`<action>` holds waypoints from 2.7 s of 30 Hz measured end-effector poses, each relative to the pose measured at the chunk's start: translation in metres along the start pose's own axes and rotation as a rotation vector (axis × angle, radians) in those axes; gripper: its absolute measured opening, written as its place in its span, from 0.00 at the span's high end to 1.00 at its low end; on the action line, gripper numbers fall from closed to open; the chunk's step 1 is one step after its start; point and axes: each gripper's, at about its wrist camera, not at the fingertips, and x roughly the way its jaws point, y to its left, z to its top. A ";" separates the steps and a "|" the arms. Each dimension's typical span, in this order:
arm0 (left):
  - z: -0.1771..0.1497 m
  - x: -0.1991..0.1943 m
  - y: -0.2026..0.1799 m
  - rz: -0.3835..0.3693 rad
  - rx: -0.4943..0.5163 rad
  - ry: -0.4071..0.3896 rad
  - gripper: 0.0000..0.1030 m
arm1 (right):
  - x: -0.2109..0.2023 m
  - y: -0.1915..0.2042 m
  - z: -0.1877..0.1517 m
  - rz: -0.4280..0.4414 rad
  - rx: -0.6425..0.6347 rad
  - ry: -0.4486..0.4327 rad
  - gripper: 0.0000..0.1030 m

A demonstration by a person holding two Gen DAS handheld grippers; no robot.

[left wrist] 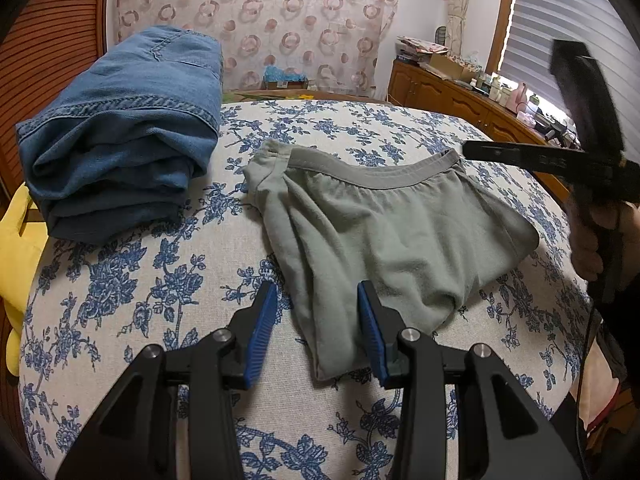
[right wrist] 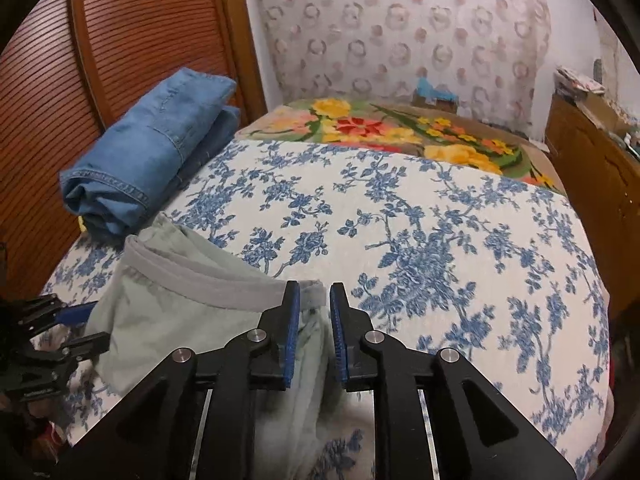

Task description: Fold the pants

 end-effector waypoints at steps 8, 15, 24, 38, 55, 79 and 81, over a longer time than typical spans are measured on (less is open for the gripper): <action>-0.001 0.000 0.001 0.003 0.001 -0.001 0.61 | -0.033 0.014 -0.032 0.006 -0.024 0.000 0.73; -0.001 -0.001 0.000 0.003 0.001 -0.001 0.61 | -0.052 0.020 -0.061 0.037 -0.001 -0.004 0.72; -0.010 -0.021 0.002 0.006 -0.010 -0.047 0.61 | -0.047 0.018 -0.080 0.032 0.021 0.025 0.72; -0.019 -0.016 -0.015 -0.015 0.033 0.009 0.69 | -0.042 0.014 -0.088 0.053 0.065 0.044 0.72; -0.019 -0.044 -0.006 -0.006 0.043 -0.067 0.95 | -0.068 0.017 -0.086 0.055 0.018 -0.034 0.95; -0.059 -0.082 -0.031 -0.062 0.081 -0.013 0.95 | -0.114 0.047 -0.134 0.074 0.006 -0.006 0.95; -0.060 -0.081 -0.031 -0.062 0.084 -0.004 0.93 | -0.114 0.045 -0.136 0.072 0.009 -0.001 0.95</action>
